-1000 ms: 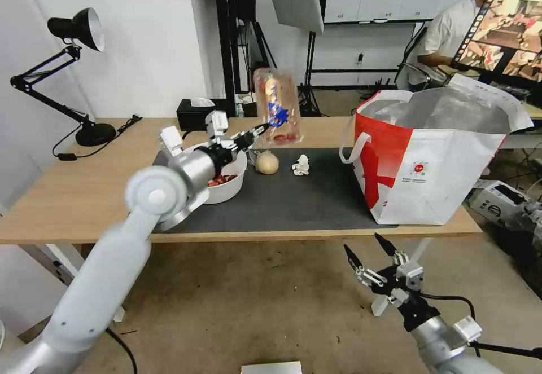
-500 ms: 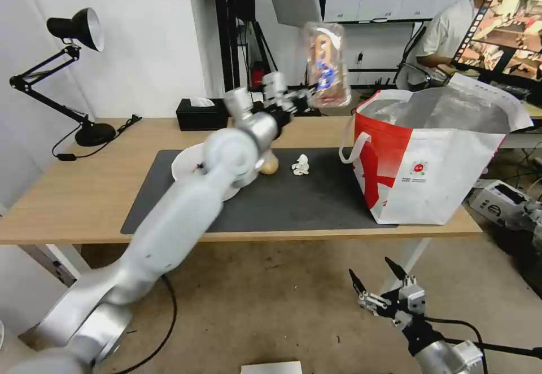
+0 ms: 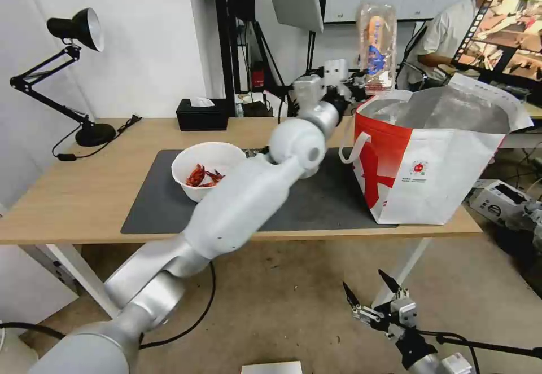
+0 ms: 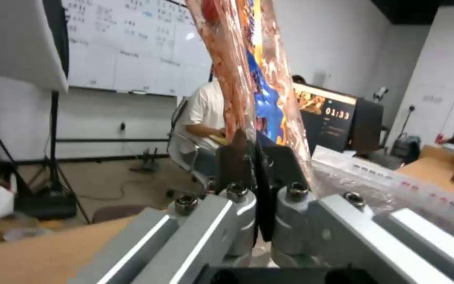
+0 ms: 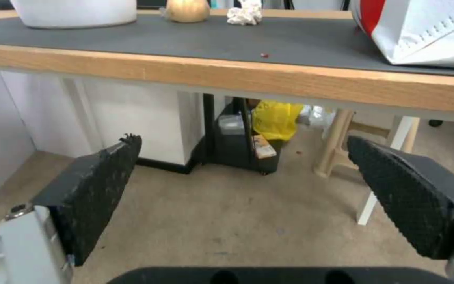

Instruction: Pick up the trash from the table and place it into the takeout bag.

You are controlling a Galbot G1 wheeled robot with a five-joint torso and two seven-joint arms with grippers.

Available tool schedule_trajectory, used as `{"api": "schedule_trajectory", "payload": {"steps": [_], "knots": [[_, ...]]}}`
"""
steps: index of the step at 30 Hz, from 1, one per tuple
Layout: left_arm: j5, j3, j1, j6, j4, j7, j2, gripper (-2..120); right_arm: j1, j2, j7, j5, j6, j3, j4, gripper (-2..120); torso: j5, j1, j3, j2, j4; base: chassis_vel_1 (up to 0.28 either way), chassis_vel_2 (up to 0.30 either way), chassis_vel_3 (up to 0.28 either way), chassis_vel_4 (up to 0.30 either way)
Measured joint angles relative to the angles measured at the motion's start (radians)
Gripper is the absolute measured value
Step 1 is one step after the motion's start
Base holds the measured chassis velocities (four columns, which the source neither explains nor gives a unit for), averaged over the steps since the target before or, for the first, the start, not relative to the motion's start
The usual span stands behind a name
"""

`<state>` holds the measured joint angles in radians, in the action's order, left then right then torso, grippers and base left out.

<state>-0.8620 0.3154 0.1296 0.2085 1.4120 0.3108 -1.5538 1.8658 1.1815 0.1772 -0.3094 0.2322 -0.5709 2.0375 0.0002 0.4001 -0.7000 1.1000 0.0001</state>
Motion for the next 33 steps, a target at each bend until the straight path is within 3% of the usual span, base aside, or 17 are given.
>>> {"api": "schedule_trajectory", "payload": {"steps": [5,9,11,19,31,33], "knots": [[0.121,0.057,-0.039,-0.016,-0.082,-0.041,-0.033,0,-0.002,-0.004,-0.009,0.008,0.0,0.015,0.0,100,-0.0001,0.0,0.0,0.0,-0.0001,0.0,0.0,0.0,0.0],[0.155,0.081,-0.052,-0.018,-0.1,-0.06,-0.041,0,-0.003,-0.003,-0.01,0.011,0.0,0.019,-0.001,100,-0.0001,0.0,0.0,0.0,-0.0001,0.0,0.0,0.0,0.0],[0.183,0.109,-0.065,-0.008,-0.105,-0.098,-0.042,0,0.002,0.0,-0.01,0.016,0.002,0.021,-0.003,100,-0.0001,0.0,0.0,0.0,-0.0001,0.0,0.0,0.0,0.0],[0.191,0.134,-0.079,0.039,-0.112,-0.166,-0.036,0,0.02,-0.001,-0.009,0.017,0.02,0.017,-0.012,100,-0.0002,0.0,0.0,0.0,-0.0001,0.0,0.0,0.0,0.0],[0.172,0.142,-0.077,0.041,-0.105,-0.179,-0.012,0,0.011,0.002,-0.009,0.019,0.02,0.027,-0.021,100,-0.0002,0.0,0.0,0.0,0.0,0.0,0.0,0.0,0.0],[0.135,0.142,-0.071,0.042,-0.094,-0.182,-0.002,11,0.006,0.003,-0.009,0.02,0.02,0.032,-0.025,100,-0.0003,0.0,0.0,0.0,-0.0001,0.0,0.0,0.0,0.0]]}}
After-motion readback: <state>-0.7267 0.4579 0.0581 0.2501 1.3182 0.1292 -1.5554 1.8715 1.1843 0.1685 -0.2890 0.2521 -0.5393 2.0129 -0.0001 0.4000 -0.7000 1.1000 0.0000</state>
